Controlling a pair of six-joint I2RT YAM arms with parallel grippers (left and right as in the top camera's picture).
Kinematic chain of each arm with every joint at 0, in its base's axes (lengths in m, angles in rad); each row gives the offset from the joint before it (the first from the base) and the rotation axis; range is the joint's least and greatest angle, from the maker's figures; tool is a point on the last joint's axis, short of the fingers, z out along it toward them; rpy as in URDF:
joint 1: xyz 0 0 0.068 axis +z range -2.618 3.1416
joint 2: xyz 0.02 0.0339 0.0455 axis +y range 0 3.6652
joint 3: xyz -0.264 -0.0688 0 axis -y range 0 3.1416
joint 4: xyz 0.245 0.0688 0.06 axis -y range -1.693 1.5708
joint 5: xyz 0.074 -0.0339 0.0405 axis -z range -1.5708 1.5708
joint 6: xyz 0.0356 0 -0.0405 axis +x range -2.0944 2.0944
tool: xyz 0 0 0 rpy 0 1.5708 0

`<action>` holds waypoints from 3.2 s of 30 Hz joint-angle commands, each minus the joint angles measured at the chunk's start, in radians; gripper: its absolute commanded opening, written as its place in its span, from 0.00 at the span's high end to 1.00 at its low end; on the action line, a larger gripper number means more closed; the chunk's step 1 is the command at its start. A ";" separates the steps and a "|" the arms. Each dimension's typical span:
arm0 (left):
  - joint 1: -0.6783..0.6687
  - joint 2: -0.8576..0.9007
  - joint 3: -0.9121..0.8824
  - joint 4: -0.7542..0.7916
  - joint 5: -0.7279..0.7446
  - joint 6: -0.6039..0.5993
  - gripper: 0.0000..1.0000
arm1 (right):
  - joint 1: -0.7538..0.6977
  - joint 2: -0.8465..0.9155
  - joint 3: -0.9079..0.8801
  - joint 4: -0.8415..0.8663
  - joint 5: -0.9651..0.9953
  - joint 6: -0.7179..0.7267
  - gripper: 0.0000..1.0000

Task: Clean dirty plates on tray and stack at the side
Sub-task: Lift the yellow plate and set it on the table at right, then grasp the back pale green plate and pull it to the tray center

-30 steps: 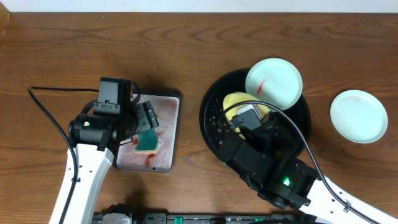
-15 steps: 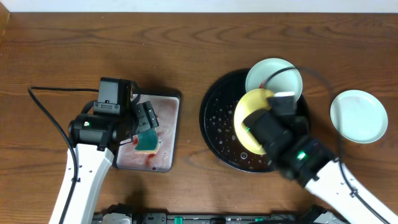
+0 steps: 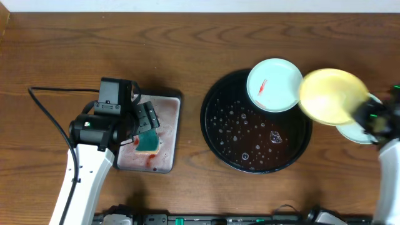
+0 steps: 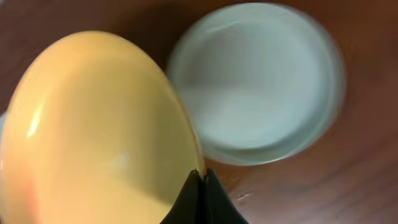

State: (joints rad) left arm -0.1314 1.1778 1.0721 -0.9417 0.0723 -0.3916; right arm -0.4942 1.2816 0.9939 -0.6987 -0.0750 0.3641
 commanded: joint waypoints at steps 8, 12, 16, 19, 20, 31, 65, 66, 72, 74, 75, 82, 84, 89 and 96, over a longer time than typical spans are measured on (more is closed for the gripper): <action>0.004 0.002 0.021 -0.004 -0.005 0.006 0.15 | -0.365 0.319 0.013 0.114 -0.136 0.053 0.99; 0.004 0.002 0.021 -0.004 -0.005 0.006 0.15 | -0.367 0.353 0.013 0.144 -0.170 -0.011 0.90; 0.004 0.002 0.021 -0.004 -0.005 0.006 0.16 | -0.315 0.325 0.014 0.186 -0.297 -0.097 0.42; 0.004 0.002 0.021 -0.004 -0.005 0.006 0.16 | -0.231 0.265 0.016 0.192 -0.380 -0.152 0.41; 0.004 0.002 0.021 -0.004 -0.005 0.006 0.16 | -0.185 0.235 0.016 0.182 -0.379 -0.171 0.42; 0.004 0.002 0.021 -0.004 -0.005 0.006 0.16 | 0.469 0.196 0.007 0.143 0.155 -0.250 0.40; 0.004 0.002 0.021 -0.004 -0.005 0.006 0.15 | 0.589 0.176 0.006 -0.011 -0.020 -0.063 0.99; 0.004 0.002 0.021 -0.004 -0.005 0.006 0.16 | 0.602 0.182 -0.001 -0.042 -0.020 -0.014 0.99; 0.004 0.002 0.021 -0.004 -0.005 0.006 0.16 | 0.681 0.194 -0.145 -0.020 -0.020 0.222 0.99; 0.004 0.002 0.021 -0.004 -0.005 0.006 0.16 | 0.701 0.194 -0.209 0.046 -0.019 0.280 0.99; 0.004 0.002 0.021 -0.004 -0.005 0.006 0.16 | 0.705 0.194 -0.224 0.064 -0.019 0.286 0.99; 0.004 0.002 0.021 -0.004 -0.005 0.006 0.16 | 0.702 0.174 -0.191 0.088 -0.005 0.034 0.68; 0.004 0.002 0.021 -0.004 -0.005 0.006 0.16 | 0.702 0.157 -0.140 0.037 -0.013 -0.069 0.67; 0.004 0.002 0.021 -0.023 0.023 0.002 0.15 | 0.705 0.080 -0.037 -0.097 -0.074 -0.195 0.67; 0.004 0.008 0.016 -0.041 0.016 -0.009 0.02 | 0.705 -0.028 -0.033 -0.156 -0.128 -0.212 0.66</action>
State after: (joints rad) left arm -0.1314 1.1778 1.0721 -0.9707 0.0883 -0.3958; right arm 0.1982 1.2816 0.9493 -0.8398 -0.1696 0.1967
